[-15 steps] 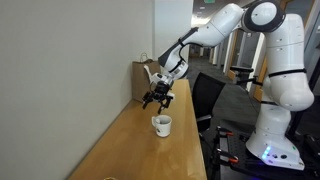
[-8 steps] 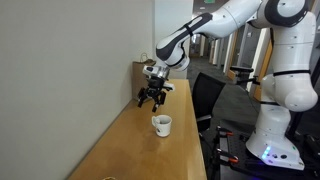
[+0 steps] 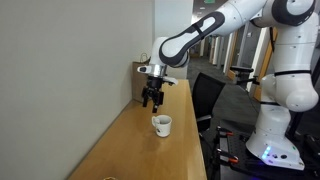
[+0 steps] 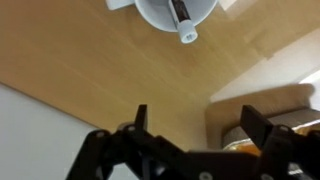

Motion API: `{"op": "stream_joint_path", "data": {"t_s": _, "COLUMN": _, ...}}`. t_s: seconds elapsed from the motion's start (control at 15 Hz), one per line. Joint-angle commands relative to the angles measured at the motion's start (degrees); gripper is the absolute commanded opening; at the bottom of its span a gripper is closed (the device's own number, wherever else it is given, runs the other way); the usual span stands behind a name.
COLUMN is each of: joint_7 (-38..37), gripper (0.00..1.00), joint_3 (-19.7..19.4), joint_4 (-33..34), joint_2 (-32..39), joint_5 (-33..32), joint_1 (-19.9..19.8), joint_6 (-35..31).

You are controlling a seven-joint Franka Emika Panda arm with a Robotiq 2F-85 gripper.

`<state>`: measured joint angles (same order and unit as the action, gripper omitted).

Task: Place the object inside the bowl

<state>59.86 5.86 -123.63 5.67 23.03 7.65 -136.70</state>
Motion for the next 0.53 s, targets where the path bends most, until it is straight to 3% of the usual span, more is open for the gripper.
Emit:
{"op": "stream_joint_path", "data": {"t_s": 0.0, "joint_7": -17.27, "gripper": 1.0, "joint_3": 0.53, "joint_4": 1.32, "joint_2": -0.51, "joint_5": -9.16, "joint_1": -0.04, "joint_6": 2.98}}
{"op": "stream_joint_path", "data": {"t_s": 0.2, "joint_7": -29.46, "gripper": 1.0, "joint_3": 0.78, "joint_4": 3.11, "joint_2": -0.18, "joint_5": -14.24, "joint_1": -0.25, "joint_6": 7.5}}
{"op": "stream_joint_path", "data": {"t_s": 0.47, "joint_7": -42.03, "gripper": 1.0, "joint_3": 0.82, "joint_4": 5.59, "joint_2": 0.28, "joint_5": -16.35, "joint_1": -0.17, "joint_6": 16.04}}
